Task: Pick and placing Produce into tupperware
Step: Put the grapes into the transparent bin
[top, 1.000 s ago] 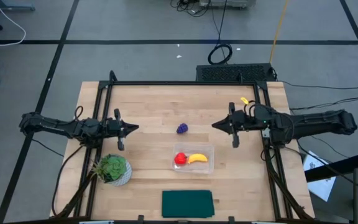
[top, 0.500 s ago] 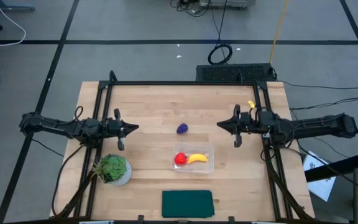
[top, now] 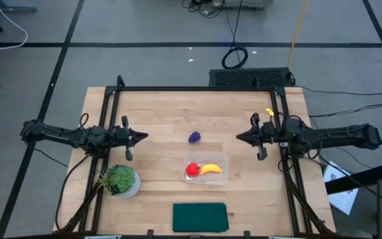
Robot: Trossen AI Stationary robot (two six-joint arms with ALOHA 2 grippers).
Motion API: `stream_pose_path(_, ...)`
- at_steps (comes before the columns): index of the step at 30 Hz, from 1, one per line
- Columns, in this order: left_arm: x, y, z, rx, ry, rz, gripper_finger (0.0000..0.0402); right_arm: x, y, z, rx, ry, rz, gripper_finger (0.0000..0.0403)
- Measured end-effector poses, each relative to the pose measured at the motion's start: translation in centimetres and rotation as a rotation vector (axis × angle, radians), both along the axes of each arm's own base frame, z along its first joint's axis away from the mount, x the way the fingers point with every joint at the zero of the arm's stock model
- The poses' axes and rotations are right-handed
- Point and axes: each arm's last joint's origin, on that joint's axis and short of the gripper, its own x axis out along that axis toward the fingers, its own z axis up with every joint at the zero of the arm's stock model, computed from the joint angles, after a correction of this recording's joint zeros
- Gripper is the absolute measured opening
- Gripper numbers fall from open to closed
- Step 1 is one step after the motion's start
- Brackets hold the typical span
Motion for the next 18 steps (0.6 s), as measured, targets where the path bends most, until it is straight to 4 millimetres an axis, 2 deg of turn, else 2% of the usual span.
stream_pose_path(5, 0.0, 0.0, 0.0, 0.0, 0.001, 0.0, 0.0021, 0.0, 0.1, -0.2, -0.009, -0.005, 0.027, 0.0)
stream_pose_path(14, 0.0, 0.0, 0.0, 0.001, 0.003, 0.0, 0.0021, -1.2, -0.1, -3.0, 0.03, -0.102, 0.016, 0.0)
stream_pose_path(18, 0.0, 0.0, 0.0, 0.001, 0.003, 0.0, 0.0021, -1.2, -0.3, -3.2, 0.034, -0.094, 0.0, 0.0)
